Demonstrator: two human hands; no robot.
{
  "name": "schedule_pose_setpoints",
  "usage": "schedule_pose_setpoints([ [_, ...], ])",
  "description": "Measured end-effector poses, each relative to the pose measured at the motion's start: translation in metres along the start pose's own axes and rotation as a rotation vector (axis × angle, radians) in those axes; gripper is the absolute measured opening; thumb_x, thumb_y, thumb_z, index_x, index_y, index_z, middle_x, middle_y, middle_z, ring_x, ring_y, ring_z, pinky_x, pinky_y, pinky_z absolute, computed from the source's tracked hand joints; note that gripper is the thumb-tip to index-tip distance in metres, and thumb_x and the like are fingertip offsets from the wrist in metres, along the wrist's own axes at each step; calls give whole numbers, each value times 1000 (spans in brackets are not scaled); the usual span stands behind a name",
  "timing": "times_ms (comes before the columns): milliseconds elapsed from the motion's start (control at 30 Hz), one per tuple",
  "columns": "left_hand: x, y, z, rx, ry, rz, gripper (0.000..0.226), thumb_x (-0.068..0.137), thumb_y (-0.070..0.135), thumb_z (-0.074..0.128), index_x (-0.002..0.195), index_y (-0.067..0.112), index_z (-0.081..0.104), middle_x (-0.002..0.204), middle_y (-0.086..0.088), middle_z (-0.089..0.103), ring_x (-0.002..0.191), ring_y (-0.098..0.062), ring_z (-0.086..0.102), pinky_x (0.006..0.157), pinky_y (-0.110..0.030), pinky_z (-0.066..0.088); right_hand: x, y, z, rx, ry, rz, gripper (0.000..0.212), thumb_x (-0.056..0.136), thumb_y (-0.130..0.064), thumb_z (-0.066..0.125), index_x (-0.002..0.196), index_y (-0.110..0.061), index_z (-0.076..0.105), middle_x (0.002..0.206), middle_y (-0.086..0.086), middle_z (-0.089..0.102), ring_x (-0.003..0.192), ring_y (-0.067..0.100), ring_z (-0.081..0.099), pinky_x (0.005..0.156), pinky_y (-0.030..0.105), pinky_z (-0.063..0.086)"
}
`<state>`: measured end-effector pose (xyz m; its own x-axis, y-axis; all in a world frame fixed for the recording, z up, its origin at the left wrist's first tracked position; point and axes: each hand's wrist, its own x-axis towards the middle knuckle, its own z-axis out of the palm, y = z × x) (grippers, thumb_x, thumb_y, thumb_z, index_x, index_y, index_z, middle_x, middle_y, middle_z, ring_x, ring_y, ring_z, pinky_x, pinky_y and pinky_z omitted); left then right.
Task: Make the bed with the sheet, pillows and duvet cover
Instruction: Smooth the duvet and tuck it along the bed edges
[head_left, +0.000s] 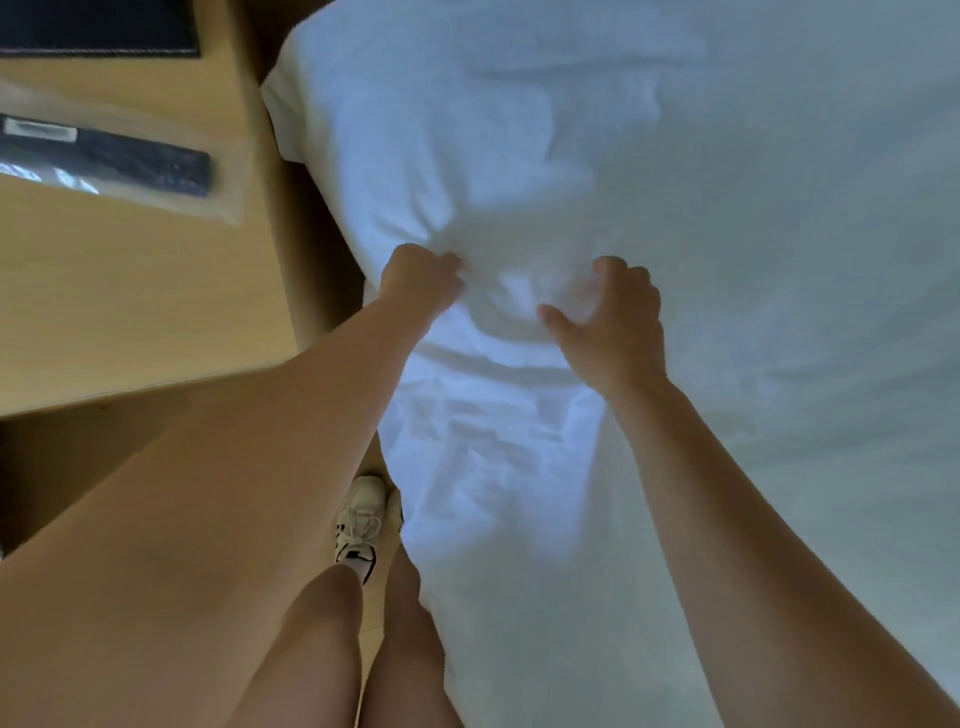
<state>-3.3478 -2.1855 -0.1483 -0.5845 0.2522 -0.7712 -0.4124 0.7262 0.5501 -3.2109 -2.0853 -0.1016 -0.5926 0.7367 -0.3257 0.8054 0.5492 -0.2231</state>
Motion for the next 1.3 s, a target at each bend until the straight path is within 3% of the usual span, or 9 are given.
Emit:
schedule_pose_setpoints([
  [133,-10,14,-3,68,-283,146,35,91,16,56,61,14,40,47,3,55,45,-6,50,41,-11,36,22,1,11,-334,-140,-199,35,95,-39,47,112,-9,51,113,11,56,107,31,52,79,38,41],
  [267,7,47,-15,442,-74,284,21,92,25,54,87,7,62,91,-6,66,91,-24,59,72,-28,44,35,21,5,-221,-141,-288,23,96,-28,45,92,-8,55,95,11,60,94,33,55,68,33,34],
  [400,44,81,-37,477,325,321,50,87,32,60,131,15,43,129,-9,46,118,-28,46,95,-40,43,69,15,-18,-57,5,-298,14,89,-12,52,96,0,56,102,18,53,95,35,48,70,37,39],
  [633,115,120,-75,716,291,394,84,88,62,46,149,13,14,154,-8,20,142,-27,19,109,-49,22,162,-30,-44,3,31,-318,53,93,-11,44,144,-10,30,154,9,19,106,35,57,78,35,43],
  [833,137,141,-75,592,213,602,43,95,50,41,83,11,53,76,-7,54,82,-29,55,60,-31,33,236,-64,-57,-128,15,-302,83,85,-9,53,151,-21,4,159,7,4,90,37,59,69,31,40],
  [967,146,177,-115,561,300,728,50,93,48,47,53,19,36,52,-1,41,54,-23,42,54,-30,29,273,-90,-76,-110,35,-258,26,84,-14,49,109,-8,51,116,20,50,97,40,54,73,34,38],
  [1067,156,198,-127,602,360,787,54,89,53,46,53,18,27,47,1,33,44,-19,34,48,-28,24,291,-107,-88,50,249,-222,14,79,-9,47,85,-14,35,89,13,43,79,31,38,63,29,21],
  [1167,176,182,-123,691,439,833,48,93,56,38,64,17,38,58,-3,48,56,-29,43,55,-34,34,302,-110,-63,131,321,-148,18,78,-6,47,90,-17,38,102,12,49,85,32,45,63,31,23],
  [1300,200,157,-89,817,515,455,48,101,46,25,128,10,43,130,-18,47,118,-36,45,89,-48,39,316,-117,-16,220,236,-6,41,90,-13,42,131,-9,38,145,12,29,114,31,47,88,34,35],
])
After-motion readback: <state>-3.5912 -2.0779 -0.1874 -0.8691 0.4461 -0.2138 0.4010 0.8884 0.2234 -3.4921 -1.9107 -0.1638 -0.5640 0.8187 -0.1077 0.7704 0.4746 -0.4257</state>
